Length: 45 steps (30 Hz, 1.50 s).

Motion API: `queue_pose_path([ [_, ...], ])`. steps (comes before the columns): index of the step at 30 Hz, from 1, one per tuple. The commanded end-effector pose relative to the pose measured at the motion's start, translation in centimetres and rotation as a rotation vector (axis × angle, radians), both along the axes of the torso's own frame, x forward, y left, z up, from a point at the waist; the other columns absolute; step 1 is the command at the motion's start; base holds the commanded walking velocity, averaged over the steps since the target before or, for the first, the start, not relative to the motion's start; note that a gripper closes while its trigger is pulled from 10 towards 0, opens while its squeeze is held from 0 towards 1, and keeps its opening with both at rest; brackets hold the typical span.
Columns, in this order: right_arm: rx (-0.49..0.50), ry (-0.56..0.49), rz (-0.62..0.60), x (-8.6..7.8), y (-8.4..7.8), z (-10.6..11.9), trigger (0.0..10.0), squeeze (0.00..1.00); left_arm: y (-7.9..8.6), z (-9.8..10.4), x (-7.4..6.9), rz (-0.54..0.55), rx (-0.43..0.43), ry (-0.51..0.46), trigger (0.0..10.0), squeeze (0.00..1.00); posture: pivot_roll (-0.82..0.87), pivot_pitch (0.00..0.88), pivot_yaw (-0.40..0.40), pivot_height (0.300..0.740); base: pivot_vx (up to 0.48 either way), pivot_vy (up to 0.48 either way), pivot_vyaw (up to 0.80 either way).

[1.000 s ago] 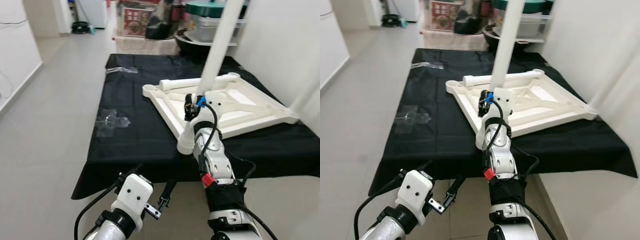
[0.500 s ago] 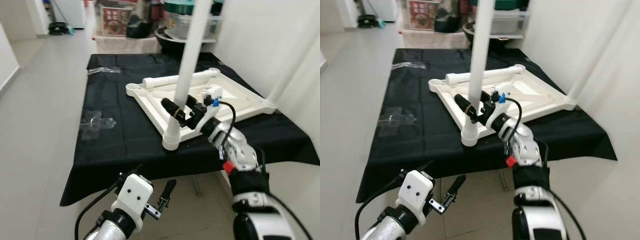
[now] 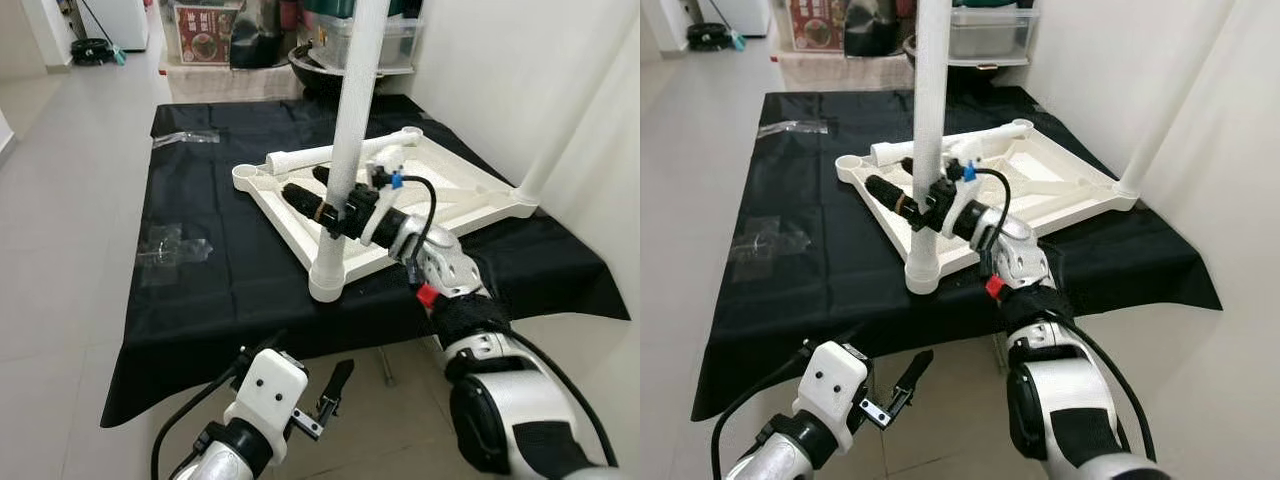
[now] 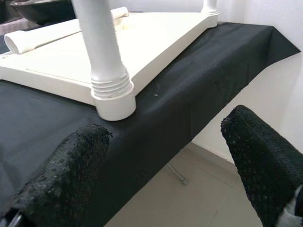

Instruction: Building children table

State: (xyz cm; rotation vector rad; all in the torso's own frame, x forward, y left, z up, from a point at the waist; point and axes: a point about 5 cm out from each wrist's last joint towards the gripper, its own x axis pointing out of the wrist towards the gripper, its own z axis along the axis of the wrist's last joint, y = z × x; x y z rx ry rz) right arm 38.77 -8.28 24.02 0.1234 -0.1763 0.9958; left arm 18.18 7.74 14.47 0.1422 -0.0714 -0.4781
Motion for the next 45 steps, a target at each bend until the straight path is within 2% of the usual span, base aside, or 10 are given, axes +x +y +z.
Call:
queue_pose_path([
  [1, -0.033, -0.032, 0.037, 0.0, 0.9, 0.4, 10.0, 0.0, -0.2, 0.1, -0.2, -0.003, 0.001, 0.0, 10.0, 0.0, 0.14, 0.099, -0.088, 0.74, 0.0, 0.0, 0.0],
  [3, -0.047, -0.04, 0.037, 0.1, 1.1, 0.5, 9.1, 0.0, -0.2, 0.1, -0.2, -0.002, 0.001, 0.0, 10.0, 0.0, 0.14, 0.1, -0.088, 0.74, 0.0, 0.0, 0.0],
  [4, -0.053, -0.045, 0.016, 0.3, 1.1, 0.5, 0.0, 0.0, -0.2, 0.2, -0.2, -0.003, 0.0, 0.0, 10.0, 0.0, 0.14, 0.101, -0.087, 0.74, 0.0, 0.0, 0.0],
  [29, 0.051, 0.363, -1.246, 0.2, -2.9, -5.3, 0.0, 0.0, -0.2, 0.2, -0.2, -0.006, 0.002, 0.001, 10.0, 0.0, 0.13, 0.108, -0.079, 0.74, 0.0, 0.0, 0.0],
  [30, 0.089, 0.314, -1.181, 0.6, -2.1, -4.4, 10.0, 0.0, -0.2, 0.2, -0.2, -0.006, 0.002, 0.002, 10.0, 0.0, 0.13, 0.109, -0.082, 0.74, 0.0, 0.0, 0.0],
  [33, 0.128, 0.251, -1.111, 1.0, -1.5, -3.4, 10.0, 0.0, -0.2, 0.2, -0.2, -0.006, 0.002, 0.003, 10.0, 0.0, 0.13, 0.109, -0.082, 0.74, 0.0, 0.0, 0.0],
  [34, 0.127, 0.212, -1.115, 1.1, -1.6, -2.9, 10.0, 1.0, -0.1, 0.2, -0.2, -0.005, 0.002, 0.005, 10.0, 0.0, 0.13, 0.106, -0.08, 0.74, 0.0, 0.0, 0.0],
  [38, 0.115, 0.166, -1.141, 1.2, -2.0, -2.5, 10.0, 1.0, -0.1, 0.1, -0.3, -0.005, 0.002, 0.006, 10.0, 0.0, 0.13, 0.103, -0.08, 0.74, 0.0, 0.0, 0.0],
  [40, 0.096, 0.112, -1.138, 1.2, -2.4, -1.7, 10.0, 0.0, -0.2, 0.1, -0.3, -0.006, 0.002, 0.008, 10.0, 0.0, 0.13, 0.095, -0.08, 0.74, 0.0, 0.0, 0.0],
  [45, 0.054, 0.008, -1.066, 1.3, -3.4, -0.7, 10.0, 0.0, -0.2, 0.0, -0.4, -0.006, 0.0, 0.011, 10.0, 0.0, 0.13, 0.095, -0.078, 0.74, 0.0, 0.0, 0.0],
])
